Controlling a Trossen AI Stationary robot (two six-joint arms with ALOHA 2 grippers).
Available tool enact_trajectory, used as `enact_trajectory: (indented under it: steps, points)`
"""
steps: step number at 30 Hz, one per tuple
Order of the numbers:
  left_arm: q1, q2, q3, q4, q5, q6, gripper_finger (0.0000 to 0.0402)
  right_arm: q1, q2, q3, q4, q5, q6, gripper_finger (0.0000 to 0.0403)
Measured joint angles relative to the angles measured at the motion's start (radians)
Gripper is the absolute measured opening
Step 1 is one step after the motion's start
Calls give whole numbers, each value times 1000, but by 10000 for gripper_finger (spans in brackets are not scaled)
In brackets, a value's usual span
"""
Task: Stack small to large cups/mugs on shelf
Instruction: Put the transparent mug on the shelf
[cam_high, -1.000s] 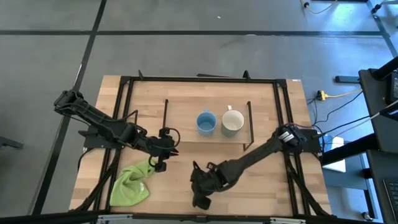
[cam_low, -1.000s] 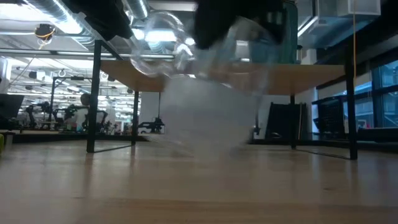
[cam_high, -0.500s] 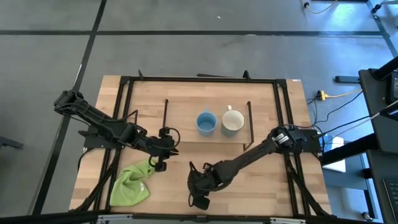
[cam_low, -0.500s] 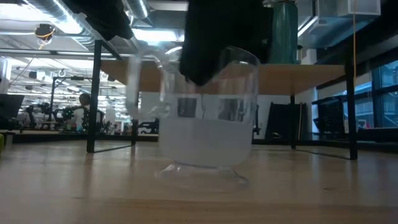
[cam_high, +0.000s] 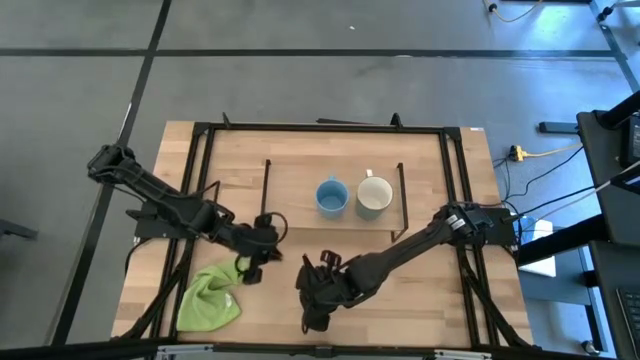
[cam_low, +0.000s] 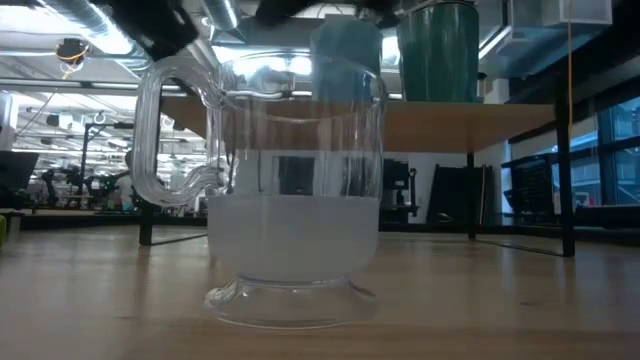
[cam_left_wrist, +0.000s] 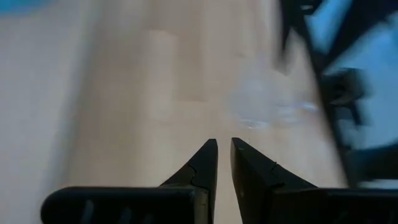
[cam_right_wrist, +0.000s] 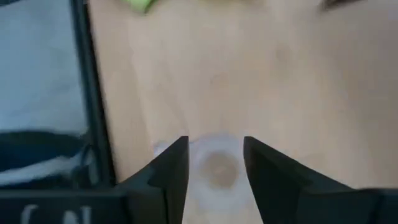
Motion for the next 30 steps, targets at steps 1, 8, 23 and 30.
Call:
enact_trajectory:
  steps: [1,8,23,30]
  points:
    - [-13,0,0,10,22,-38,39,0,0,29,-37,28,-7,153]
    - [-143,19,1,184,54,-363,39,-7,-1,207,-459,231,101,153]
    - [-283,404,2,700,-35,-726,39,25,-1,62,-592,44,460,97]
    - [-330,504,103,604,-221,-831,39,96,-1,45,-618,141,685,104]
